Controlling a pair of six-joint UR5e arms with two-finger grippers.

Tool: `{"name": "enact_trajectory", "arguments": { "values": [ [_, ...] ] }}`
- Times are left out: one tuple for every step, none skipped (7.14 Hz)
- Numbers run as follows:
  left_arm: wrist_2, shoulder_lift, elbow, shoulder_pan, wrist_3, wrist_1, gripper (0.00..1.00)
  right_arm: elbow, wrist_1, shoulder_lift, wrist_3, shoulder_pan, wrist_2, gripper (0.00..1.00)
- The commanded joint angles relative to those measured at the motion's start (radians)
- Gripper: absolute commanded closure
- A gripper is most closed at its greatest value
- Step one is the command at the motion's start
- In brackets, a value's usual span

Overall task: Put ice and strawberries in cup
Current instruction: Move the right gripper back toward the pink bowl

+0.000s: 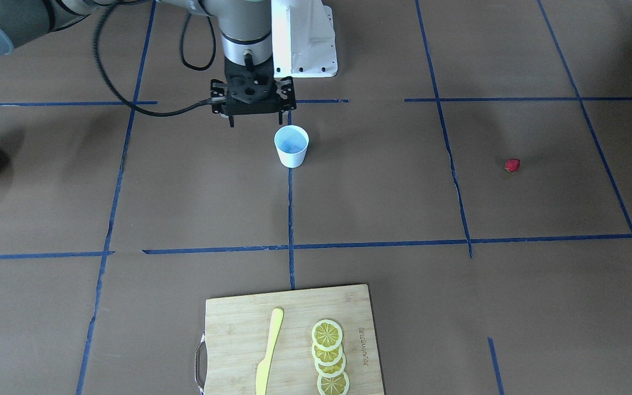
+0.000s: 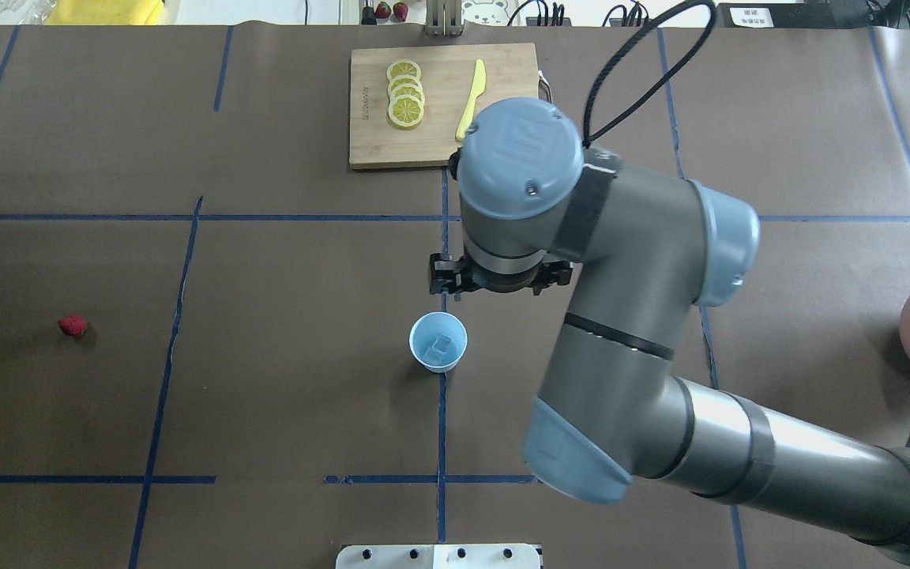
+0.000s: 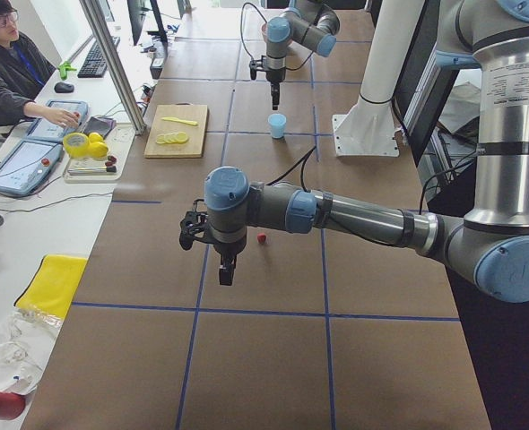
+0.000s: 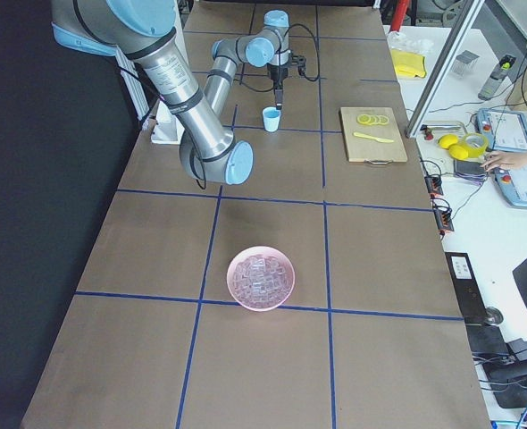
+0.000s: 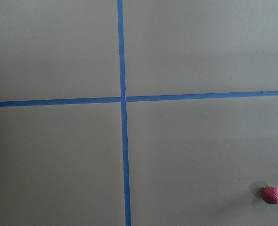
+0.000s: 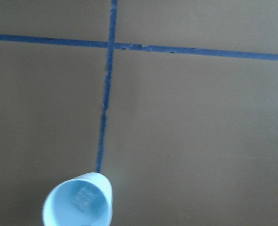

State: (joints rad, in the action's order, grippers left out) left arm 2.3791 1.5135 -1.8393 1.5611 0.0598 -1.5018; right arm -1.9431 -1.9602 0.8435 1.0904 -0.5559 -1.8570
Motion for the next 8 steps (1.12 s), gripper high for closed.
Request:
{"name": "enact_trajectory", "arguments": {
  "values": [
    [0.009,0.0,-0.012,-0.001,0.002,0.002,0.0,-0.207,-0.009,0.226,-0.178,-0.114,-0.025,0.0],
    [0.032,0.0,-0.012,0.001,0.002,0.002,0.0,-0.262,-0.003,0.34,-0.289,-0.19,-0.092,0.0],
    [0.032,-0.001,-0.014,0.001,0.002,0.002,0.0,-0.31,0.004,0.449,-0.391,-0.27,-0.131,0.0],
    [0.034,-0.001,-0.014,0.001,0.002,0.002,0.0,-0.344,0.007,0.55,-0.531,-0.344,-0.149,0.0],
    [0.034,-0.001,-0.014,0.001,0.002,0.002,0.0,-0.352,0.047,0.634,-0.62,-0.408,-0.181,0.0],
    [0.034,-0.001,-0.014,0.001,0.002,0.002,0.0,-0.347,0.216,0.783,-0.664,-0.453,-0.214,0.0],
    [0.034,-0.001,-0.014,0.001,0.002,0.002,0.0,-0.323,0.388,0.907,-0.684,-0.473,-0.234,0.0],
    [0.034,-0.001,-0.014,-0.001,0.002,0.0,0.0,-0.276,0.535,0.999,-0.717,-0.505,-0.269,0.0]
  ]
}}
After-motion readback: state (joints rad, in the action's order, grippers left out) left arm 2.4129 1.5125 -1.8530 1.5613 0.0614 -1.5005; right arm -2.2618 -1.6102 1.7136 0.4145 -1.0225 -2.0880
